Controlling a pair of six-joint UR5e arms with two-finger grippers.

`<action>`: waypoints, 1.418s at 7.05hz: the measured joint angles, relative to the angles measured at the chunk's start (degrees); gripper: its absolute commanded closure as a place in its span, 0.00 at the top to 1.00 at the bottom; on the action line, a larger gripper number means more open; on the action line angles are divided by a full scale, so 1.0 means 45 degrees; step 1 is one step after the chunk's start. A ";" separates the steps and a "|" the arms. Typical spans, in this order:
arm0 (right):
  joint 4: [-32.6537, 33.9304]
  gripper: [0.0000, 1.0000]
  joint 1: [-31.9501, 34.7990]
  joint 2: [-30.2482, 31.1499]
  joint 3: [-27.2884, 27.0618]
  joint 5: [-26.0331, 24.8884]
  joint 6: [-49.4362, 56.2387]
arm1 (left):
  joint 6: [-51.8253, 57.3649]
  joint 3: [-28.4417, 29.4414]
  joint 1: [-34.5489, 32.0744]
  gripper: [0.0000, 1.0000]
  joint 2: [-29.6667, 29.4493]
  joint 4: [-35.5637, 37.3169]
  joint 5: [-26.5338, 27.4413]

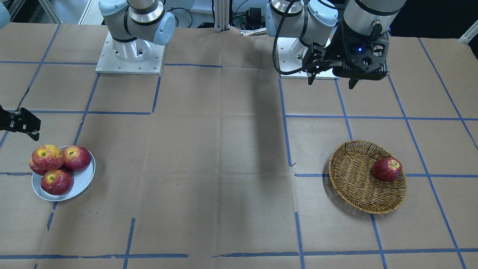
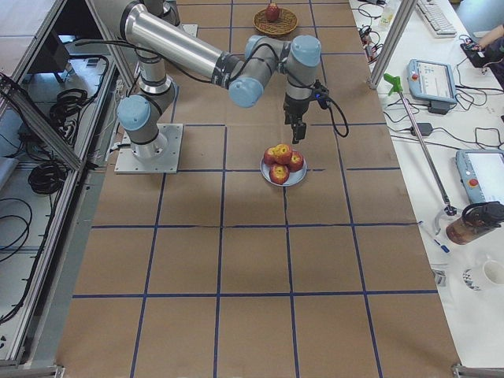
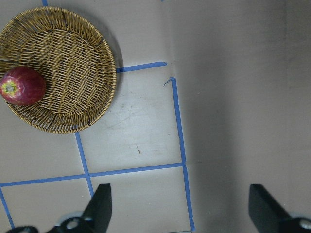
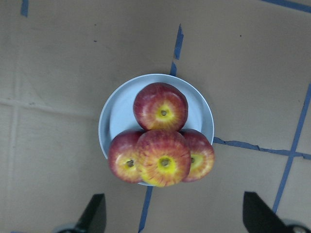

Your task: Transfer apple from basket to plate

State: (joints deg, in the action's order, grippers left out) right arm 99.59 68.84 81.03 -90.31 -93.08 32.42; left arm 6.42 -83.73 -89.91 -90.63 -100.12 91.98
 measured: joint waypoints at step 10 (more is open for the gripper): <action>-0.4088 1.00 0.4874 0.1403 0.1266 0.0423 -0.5715 | 0.0008 0.0057 -0.0023 0.99 0.0490 0.0096 -0.0151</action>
State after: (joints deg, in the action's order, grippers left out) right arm 81.19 90.78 87.35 -84.61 -91.18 6.70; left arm 6.45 -83.48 -90.01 -88.42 -99.69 91.31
